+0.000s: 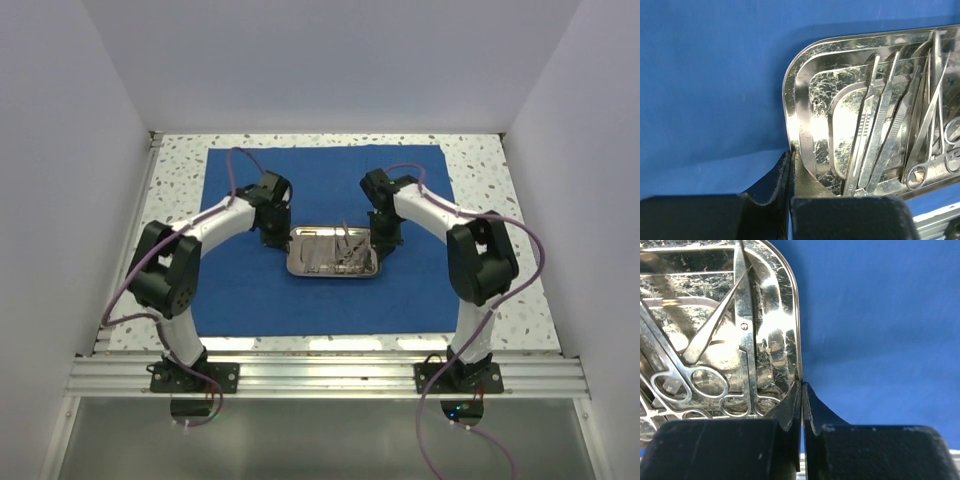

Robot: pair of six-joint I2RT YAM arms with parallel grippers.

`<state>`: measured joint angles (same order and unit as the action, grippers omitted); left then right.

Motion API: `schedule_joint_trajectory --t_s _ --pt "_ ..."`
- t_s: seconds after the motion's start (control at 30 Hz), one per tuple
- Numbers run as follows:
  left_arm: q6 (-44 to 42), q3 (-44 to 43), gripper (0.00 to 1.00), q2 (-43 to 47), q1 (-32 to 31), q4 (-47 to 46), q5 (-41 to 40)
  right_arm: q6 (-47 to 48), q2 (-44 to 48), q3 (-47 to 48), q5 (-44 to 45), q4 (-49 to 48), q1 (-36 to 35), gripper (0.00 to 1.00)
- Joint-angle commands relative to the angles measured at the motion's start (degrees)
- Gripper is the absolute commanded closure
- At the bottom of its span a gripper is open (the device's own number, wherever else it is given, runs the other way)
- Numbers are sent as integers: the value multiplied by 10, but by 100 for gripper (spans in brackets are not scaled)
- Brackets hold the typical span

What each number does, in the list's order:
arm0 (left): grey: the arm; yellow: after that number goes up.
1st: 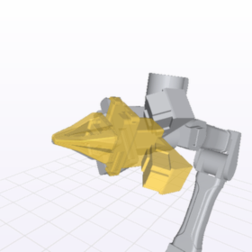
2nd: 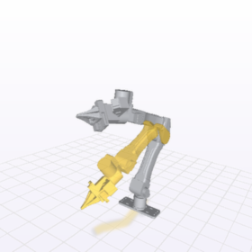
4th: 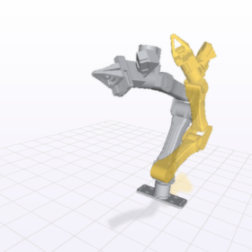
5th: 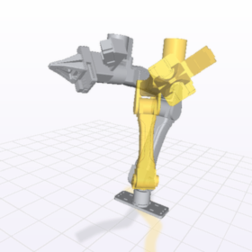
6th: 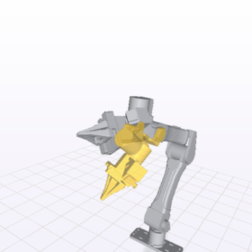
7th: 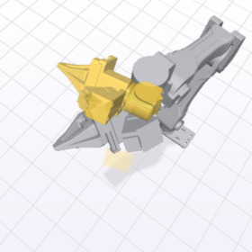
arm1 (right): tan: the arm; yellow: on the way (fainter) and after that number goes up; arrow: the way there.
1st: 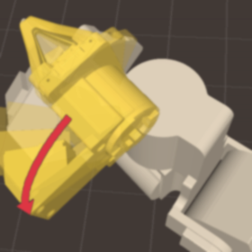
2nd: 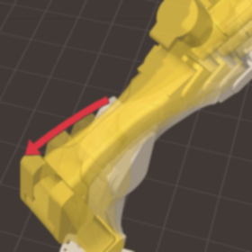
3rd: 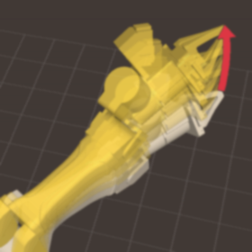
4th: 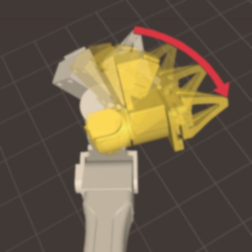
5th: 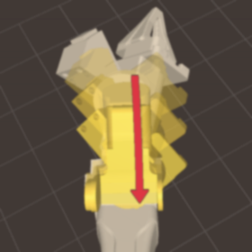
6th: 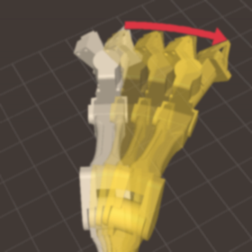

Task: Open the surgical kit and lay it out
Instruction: Move the container from the surgical kit.

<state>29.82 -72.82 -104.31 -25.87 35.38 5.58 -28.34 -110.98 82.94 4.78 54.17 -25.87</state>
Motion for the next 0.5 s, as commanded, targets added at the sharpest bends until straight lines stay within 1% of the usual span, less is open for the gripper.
schedule_joint_trajectory --t_s 0.0,0.07,0.1,0.17,0.2,0.23,0.27,0.3,0.33,0.37,0.4,0.43,0.47 --pt "20 76 100 73 -8 -43 3 -21 79 -70 3 -29 -12 100" --pt "26 123 100 89 -10 -62 4 -27 95 -103 -2 -50 -13 100" --pt "28 137 100 89 -10 -69 4 -29 102 -131 -4 -57 -12 100" --pt "29 161 100 82 -10 -81 -1 -30 103 -153 -8 -78 -13 100" --pt "29 165 100 76 -10 -82 -2 -29 96 -163 -7 -85 -11 88" --pt "29 167 91 69 -10 -85 -2 -27 95 -168 -9 -92 -13 71" --pt "26 166 87 56 -10 -85 -3 -24 93 -167 -2 -92 -13 42" --pt "24 164 80 53 -10 -83 -1 -24 89 -155 3 -86 -12 33" --pt "23 160 59 53 -10 -75 0 -23 89 -146 8 -77 -12 23" --pt "22 153 48 65 -11 -70 -5 -19 95 -136 13 -60 -13 20" --pt "22 150 18 75 -11 -65 -11 -18 102 -115 15 -52 -13 17" --pt "24 146 3 88 -11 -53 -20 -15 123 -103 19 -43 -12 13" --pt "24 138 0 115 -11 -47 -23 -13 132 -88 23 -25 -13 13"
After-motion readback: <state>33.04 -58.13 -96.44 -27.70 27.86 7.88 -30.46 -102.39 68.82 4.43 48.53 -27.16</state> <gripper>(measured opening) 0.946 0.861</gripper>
